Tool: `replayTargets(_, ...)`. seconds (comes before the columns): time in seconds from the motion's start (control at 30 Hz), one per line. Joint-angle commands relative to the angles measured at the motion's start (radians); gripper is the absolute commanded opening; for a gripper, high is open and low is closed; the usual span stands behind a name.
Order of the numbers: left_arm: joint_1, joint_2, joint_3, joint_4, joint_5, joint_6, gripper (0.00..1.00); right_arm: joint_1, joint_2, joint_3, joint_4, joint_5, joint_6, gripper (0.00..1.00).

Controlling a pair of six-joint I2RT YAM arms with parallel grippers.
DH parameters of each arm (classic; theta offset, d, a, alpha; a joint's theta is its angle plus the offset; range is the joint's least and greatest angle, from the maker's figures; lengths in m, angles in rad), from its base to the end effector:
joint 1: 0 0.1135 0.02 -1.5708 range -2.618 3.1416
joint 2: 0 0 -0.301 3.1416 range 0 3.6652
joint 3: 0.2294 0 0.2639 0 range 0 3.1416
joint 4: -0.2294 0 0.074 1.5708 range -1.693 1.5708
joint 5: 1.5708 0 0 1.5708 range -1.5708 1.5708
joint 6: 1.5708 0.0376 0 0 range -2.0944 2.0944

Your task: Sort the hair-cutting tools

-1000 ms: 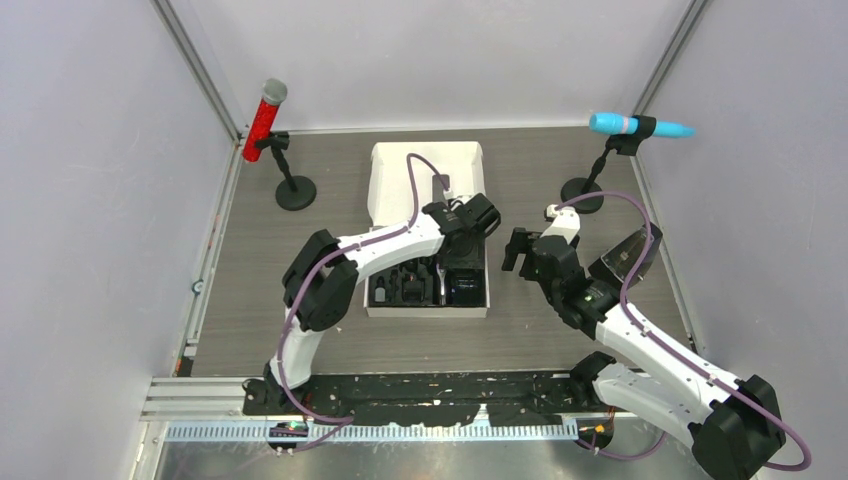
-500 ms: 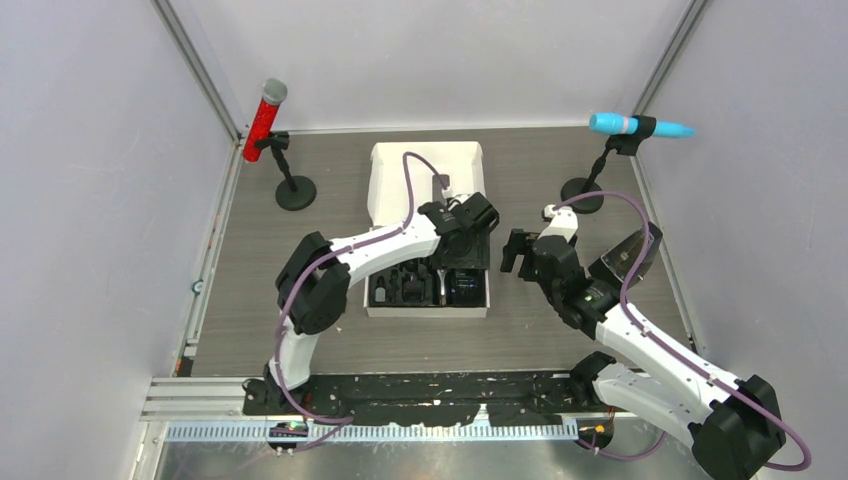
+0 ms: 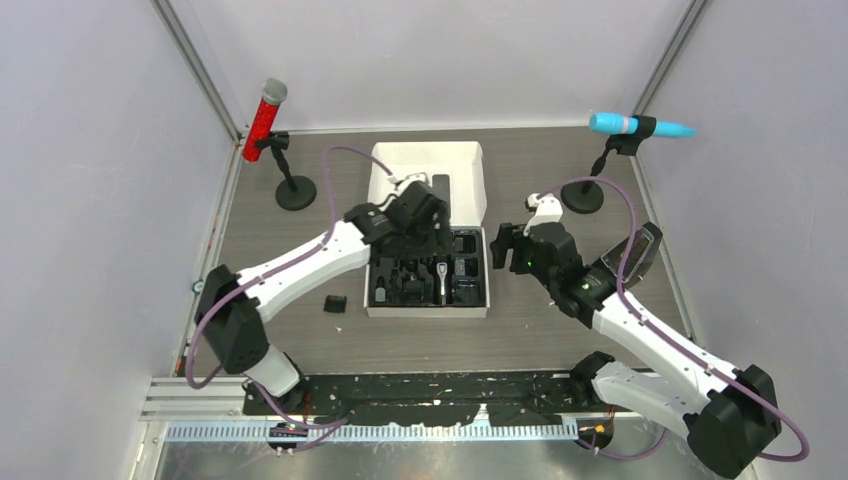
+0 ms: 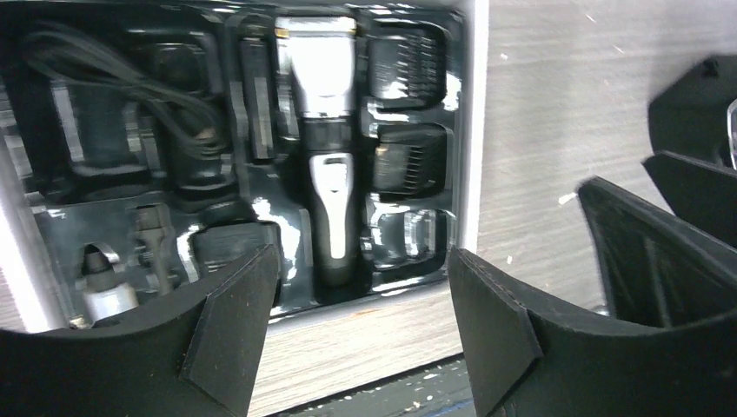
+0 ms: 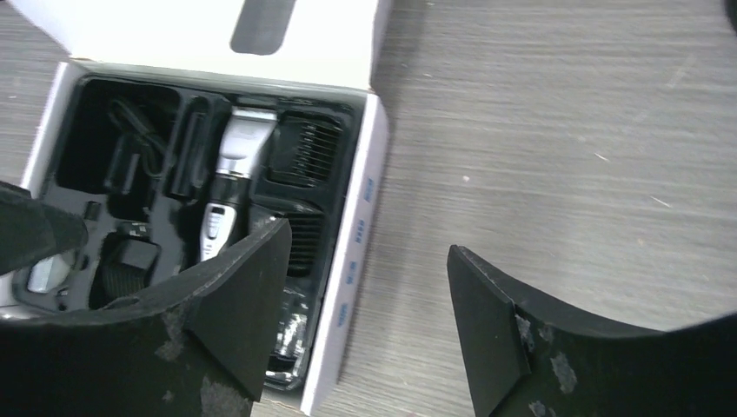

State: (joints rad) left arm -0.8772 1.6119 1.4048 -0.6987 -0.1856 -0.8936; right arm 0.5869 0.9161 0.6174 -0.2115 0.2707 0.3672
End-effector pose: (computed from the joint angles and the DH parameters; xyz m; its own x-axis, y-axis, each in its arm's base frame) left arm 0.2385 -0.2760 0.3328 -0.8475 -0.1787 -0.4998 0.0359 0.9202 -0.3899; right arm 0.1689 0.1003 0.2802 -0.5013 0.0820 -0.8614 -0.1707 0.9666 0.1914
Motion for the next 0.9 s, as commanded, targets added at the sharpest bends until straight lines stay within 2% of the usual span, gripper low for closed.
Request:
replayTargets(0.0,0.085,-0.133,-0.131,0.051,-0.036,-0.006,0.75,-0.001,0.106,0.114,0.009,-0.143,-0.056,0.73)
replayTargets(0.1,0.152,-0.219,-0.241,0.072,-0.007,0.004,0.74,0.017,0.200,0.184,-0.050,-0.168,-0.066,0.60)
replayTargets(0.2,0.228,-0.308,-0.361,0.094,0.038,0.008,0.75,0.047,0.321,0.279,-0.108,-0.133,-0.091,0.50)
replayTargets(0.23,0.250,-0.340,-0.399,0.097,0.049,0.012,0.74,0.062,0.344,0.317,-0.138,-0.125,-0.097,0.43)
replayTargets(0.3,0.289,-0.419,-0.471,0.097,0.055,0.023,0.75,0.081,0.407,0.366,-0.174,-0.112,-0.112,0.35)
replayTargets(0.37,0.331,-0.479,-0.541,0.096,0.066,0.044,0.75,0.094,0.461,0.407,-0.203,-0.098,-0.122,0.29)
replayTargets(0.57,0.430,-0.598,-0.668,0.079,0.105,0.084,0.75,0.126,0.595,0.489,-0.256,-0.096,-0.128,0.27)
replayTargets(0.87,0.435,-0.576,-0.701,0.106,0.160,0.099,0.75,0.145,0.696,0.518,-0.306,-0.092,-0.136,0.22)
